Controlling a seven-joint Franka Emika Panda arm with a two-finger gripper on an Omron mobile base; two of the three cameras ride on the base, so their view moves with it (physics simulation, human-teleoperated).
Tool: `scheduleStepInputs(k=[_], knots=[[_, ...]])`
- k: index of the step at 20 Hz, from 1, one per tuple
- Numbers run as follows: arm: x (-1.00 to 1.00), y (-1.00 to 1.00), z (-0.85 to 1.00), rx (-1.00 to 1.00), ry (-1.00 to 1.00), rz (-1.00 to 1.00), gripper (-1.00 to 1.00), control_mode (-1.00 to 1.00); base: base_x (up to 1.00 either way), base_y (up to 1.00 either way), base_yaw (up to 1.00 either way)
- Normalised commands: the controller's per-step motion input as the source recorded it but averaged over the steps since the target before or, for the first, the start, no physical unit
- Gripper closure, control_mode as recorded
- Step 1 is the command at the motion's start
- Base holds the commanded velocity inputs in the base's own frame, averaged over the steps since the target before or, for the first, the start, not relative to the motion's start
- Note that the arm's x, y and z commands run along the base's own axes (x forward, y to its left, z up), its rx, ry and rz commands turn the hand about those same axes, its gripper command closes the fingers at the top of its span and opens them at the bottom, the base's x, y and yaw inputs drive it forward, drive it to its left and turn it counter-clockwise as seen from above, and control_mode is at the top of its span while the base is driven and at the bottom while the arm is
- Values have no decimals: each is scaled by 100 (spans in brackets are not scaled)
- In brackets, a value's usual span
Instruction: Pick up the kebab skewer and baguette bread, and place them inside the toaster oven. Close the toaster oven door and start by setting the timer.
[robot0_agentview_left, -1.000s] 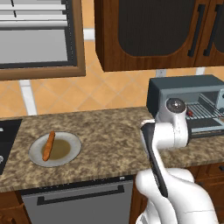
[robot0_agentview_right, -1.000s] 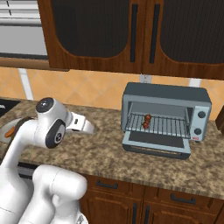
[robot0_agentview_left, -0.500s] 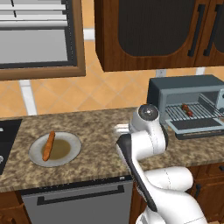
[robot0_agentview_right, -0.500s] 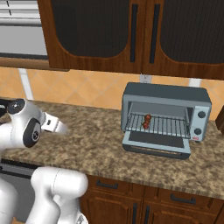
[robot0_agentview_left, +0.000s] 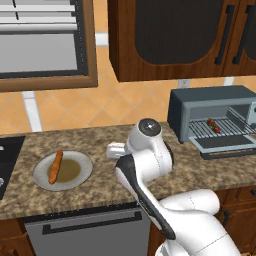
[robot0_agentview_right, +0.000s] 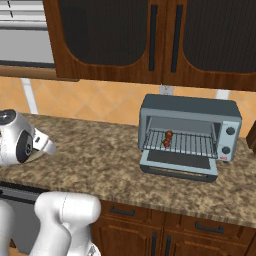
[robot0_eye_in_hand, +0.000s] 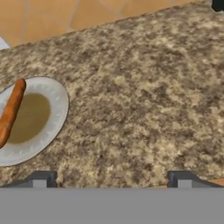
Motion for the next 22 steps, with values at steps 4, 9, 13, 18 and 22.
scheduleStepInputs(k=[4, 9, 13, 18, 22], knots=[[0, 72, 1, 7, 11, 4, -100, -100, 0, 0, 0], [0, 64, 0, 3, 12, 5, -100, -100, 0, 0, 0], [0, 59, 0, 3, 12, 6, -100, -100, 0, 0, 0], [0, 60, -1, 3, 15, 7, -100, -100, 0, 0, 0], [1, 50, -13, 2, 15, 7, -100, -100, 0, 0, 0]])
